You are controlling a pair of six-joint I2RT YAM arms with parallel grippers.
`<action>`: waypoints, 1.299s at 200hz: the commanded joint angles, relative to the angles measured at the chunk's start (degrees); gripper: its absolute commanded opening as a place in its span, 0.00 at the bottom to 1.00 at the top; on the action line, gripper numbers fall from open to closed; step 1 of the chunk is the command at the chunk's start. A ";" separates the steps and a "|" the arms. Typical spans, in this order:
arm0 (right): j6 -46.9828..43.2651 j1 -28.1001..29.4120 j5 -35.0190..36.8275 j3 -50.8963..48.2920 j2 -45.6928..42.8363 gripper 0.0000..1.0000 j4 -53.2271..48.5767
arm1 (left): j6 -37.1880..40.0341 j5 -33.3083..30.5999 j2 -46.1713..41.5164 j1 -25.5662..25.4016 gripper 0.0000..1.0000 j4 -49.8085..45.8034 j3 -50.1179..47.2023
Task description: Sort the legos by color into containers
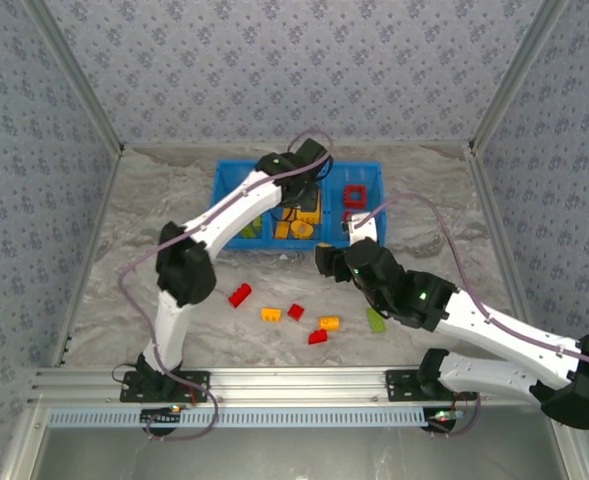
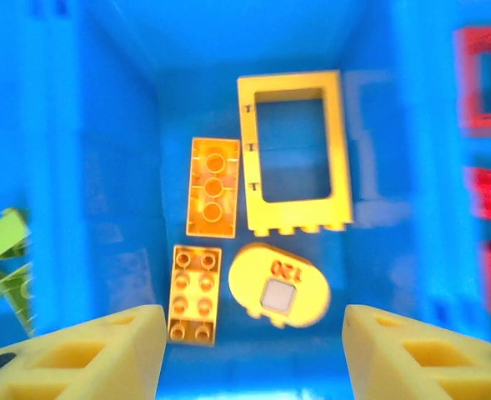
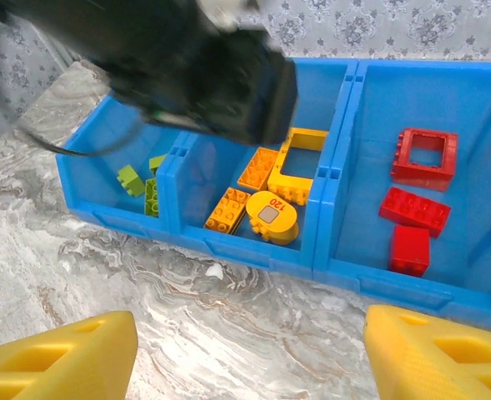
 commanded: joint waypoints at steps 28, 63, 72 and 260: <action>0.84 2.29 -2.98 -0.30 -4.36 0.74 -9.37 | -1.12 3.01 -22.90 -1.96 0.60 7.62 -24.19; 3.18 3.39 -4.12 1.11 -5.77 0.74 -15.75 | -2.33 6.57 -36.01 -2.78 0.61 10.90 -39.54; 3.83 3.46 -4.04 1.55 -5.69 0.74 -17.26 | -2.51 7.61 -38.94 -3.04 0.61 11.63 -43.08; -0.65 5.85 -16.28 3.23 6.65 0.79 -10.38 | -14.84 -0.74 -64.95 -9.45 0.60 3.83 -61.79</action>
